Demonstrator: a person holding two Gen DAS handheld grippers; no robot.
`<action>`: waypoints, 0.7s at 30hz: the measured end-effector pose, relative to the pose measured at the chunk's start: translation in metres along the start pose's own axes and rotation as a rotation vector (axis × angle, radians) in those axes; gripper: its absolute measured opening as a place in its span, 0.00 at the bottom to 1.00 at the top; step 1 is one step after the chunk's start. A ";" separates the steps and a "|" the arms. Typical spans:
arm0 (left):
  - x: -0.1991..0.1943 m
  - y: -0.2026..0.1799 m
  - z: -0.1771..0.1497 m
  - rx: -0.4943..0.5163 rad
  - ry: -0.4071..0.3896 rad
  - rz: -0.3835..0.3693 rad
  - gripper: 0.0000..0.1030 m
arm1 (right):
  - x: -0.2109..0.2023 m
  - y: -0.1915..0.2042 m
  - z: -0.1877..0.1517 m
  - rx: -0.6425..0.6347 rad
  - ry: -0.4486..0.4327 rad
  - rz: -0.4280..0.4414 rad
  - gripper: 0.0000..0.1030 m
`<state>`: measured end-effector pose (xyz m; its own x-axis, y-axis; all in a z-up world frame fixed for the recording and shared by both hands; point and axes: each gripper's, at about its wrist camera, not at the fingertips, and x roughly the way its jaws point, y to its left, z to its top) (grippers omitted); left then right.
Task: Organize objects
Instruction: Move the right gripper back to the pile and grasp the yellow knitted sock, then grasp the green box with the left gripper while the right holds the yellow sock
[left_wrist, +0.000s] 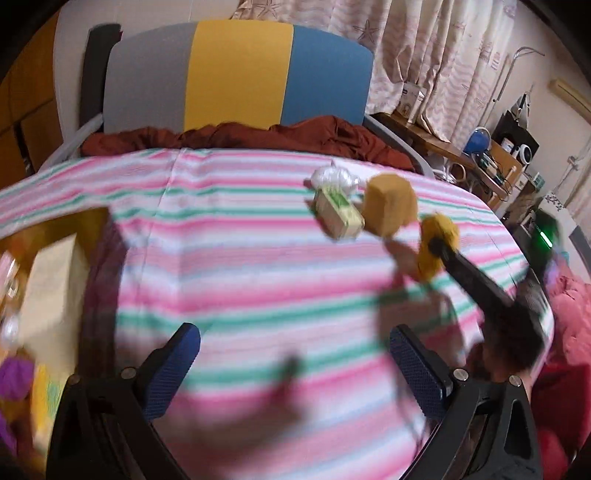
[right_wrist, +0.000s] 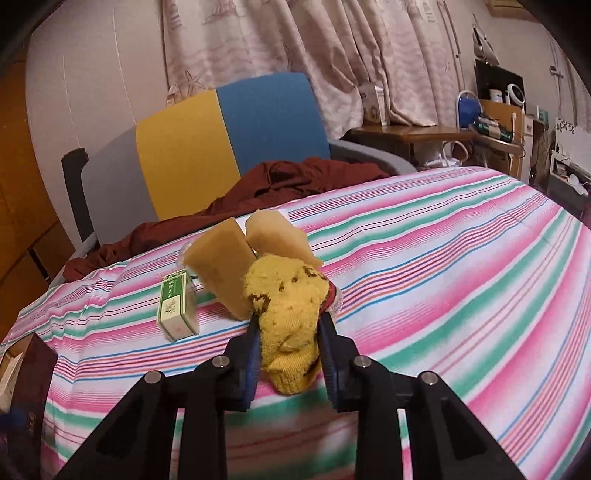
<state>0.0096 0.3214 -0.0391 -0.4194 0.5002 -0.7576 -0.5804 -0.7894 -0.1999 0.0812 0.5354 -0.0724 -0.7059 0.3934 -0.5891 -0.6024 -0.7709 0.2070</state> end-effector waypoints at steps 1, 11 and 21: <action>0.009 -0.004 0.009 -0.005 -0.006 0.008 1.00 | -0.002 -0.001 -0.001 0.006 -0.006 -0.005 0.27; 0.118 -0.041 0.074 -0.008 0.069 0.072 1.00 | -0.006 -0.017 -0.008 0.097 0.000 -0.036 0.27; 0.156 -0.057 0.095 0.054 0.012 0.143 0.97 | -0.004 -0.022 -0.013 0.127 0.013 -0.030 0.27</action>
<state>-0.0889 0.4783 -0.0864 -0.4925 0.3791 -0.7834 -0.5521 -0.8319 -0.0555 0.1020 0.5447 -0.0846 -0.6829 0.4081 -0.6060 -0.6657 -0.6892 0.2860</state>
